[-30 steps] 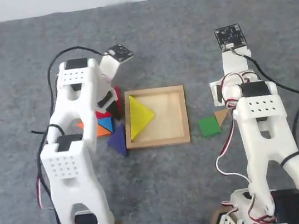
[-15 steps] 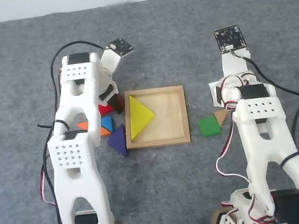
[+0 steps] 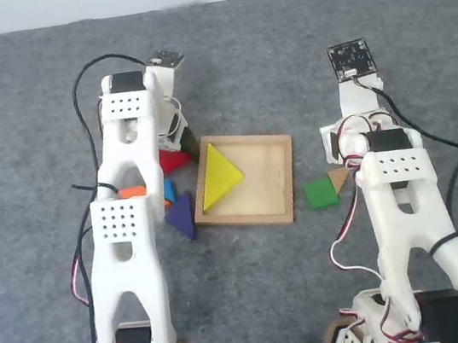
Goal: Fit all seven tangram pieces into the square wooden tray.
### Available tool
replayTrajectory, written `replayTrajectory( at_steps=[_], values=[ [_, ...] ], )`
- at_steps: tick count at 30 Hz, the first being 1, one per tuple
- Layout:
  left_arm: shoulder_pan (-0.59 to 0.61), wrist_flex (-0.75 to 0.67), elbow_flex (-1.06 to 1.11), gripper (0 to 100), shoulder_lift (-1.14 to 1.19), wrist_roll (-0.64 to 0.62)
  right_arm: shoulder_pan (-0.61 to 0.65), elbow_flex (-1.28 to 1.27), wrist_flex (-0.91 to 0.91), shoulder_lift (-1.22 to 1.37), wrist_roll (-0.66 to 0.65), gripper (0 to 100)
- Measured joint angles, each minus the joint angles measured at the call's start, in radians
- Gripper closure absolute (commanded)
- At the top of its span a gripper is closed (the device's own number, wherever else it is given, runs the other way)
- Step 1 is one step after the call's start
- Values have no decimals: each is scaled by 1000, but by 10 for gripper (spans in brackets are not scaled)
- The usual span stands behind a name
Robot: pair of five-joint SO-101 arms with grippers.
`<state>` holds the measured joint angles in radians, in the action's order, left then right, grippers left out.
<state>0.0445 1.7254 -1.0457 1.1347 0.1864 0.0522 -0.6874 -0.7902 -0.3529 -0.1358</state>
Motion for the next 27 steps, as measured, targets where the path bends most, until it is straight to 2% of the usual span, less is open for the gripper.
replayTrajectory(
  at_steps=[12,27],
  values=[
    [-25,-2,-17,709,5,-26,-2,0,0,0,0,937],
    [-29,-2,-17,690,9,-180,-3,0,0,0,-25,937]
  ],
)
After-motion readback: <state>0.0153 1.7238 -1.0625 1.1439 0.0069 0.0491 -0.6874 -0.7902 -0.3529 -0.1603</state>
